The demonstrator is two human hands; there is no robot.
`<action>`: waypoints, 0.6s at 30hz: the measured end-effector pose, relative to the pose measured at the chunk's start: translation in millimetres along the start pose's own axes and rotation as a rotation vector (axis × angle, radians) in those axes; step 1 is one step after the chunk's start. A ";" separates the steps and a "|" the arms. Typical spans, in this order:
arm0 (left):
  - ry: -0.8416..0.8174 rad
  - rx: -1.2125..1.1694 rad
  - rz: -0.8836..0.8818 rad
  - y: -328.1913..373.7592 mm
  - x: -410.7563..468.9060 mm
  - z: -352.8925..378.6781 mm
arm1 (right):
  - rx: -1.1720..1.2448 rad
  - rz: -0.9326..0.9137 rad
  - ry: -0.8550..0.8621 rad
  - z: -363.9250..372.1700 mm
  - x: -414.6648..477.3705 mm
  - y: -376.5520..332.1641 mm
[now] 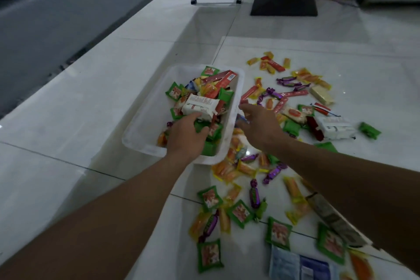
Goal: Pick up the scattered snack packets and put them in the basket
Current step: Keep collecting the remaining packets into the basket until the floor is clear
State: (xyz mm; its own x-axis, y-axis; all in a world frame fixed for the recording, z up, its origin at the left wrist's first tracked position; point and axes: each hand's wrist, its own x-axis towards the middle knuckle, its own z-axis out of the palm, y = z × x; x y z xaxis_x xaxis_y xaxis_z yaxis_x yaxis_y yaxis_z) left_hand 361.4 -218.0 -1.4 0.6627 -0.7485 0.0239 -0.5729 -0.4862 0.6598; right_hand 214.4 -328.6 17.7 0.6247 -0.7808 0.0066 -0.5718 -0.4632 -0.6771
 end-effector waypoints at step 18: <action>-0.434 0.020 0.123 100.2 -102.4 158.1 | -0.128 0.456 -0.141 -87.7 -163.2 152.5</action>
State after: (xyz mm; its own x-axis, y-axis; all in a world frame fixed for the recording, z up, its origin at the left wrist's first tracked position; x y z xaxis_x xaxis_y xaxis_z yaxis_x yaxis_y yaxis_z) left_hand 159.9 -261.4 -56.5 0.3277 -0.9190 -0.2192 -0.6466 -0.3873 0.6572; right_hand -21.4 -308.6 -22.1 0.3565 -0.8559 -0.3747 -0.8587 -0.1422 -0.4923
